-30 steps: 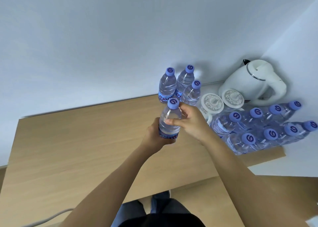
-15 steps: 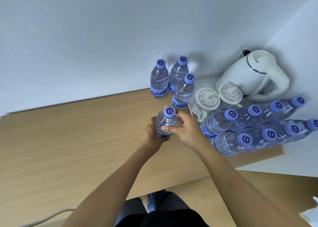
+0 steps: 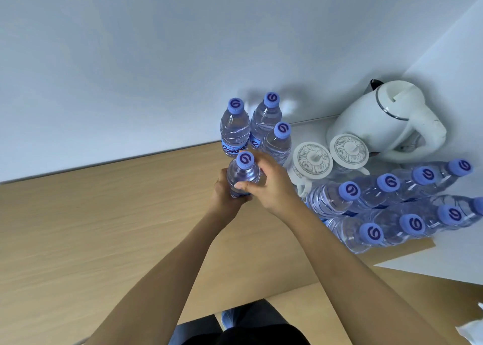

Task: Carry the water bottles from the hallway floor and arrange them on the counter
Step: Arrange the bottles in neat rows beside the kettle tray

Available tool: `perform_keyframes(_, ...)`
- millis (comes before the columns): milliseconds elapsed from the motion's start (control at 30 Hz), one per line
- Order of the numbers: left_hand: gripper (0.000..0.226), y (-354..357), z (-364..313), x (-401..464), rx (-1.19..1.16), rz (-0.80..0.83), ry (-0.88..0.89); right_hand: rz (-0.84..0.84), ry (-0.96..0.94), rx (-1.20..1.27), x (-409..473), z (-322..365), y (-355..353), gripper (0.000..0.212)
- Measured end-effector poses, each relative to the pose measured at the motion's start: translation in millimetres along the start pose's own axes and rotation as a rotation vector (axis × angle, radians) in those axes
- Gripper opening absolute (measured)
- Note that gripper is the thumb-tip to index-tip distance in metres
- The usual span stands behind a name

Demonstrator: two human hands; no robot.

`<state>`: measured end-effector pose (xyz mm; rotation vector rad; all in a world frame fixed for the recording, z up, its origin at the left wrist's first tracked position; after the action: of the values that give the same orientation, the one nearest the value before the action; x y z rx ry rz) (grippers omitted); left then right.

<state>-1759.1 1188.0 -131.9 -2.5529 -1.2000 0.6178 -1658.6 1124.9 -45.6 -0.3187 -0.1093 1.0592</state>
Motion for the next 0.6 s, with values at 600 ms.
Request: perform_keyframes(600,0.049,-6.9,-22.1,43.7,0.227,-0.086,0.120,-0.112,0.034,-0.192,34.5,10.4,2.5,0.057)
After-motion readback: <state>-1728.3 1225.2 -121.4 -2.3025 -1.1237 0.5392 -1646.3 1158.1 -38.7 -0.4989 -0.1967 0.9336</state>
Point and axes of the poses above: each hand's wrist, its own x-axis towards the middle knuckle, its own y-axis out of the palm, z = x × y, the point moved 9 cm from there along x, towards the middle knuckle, and after that the axes turned 8 degrees about x, right-handed, at the moved point
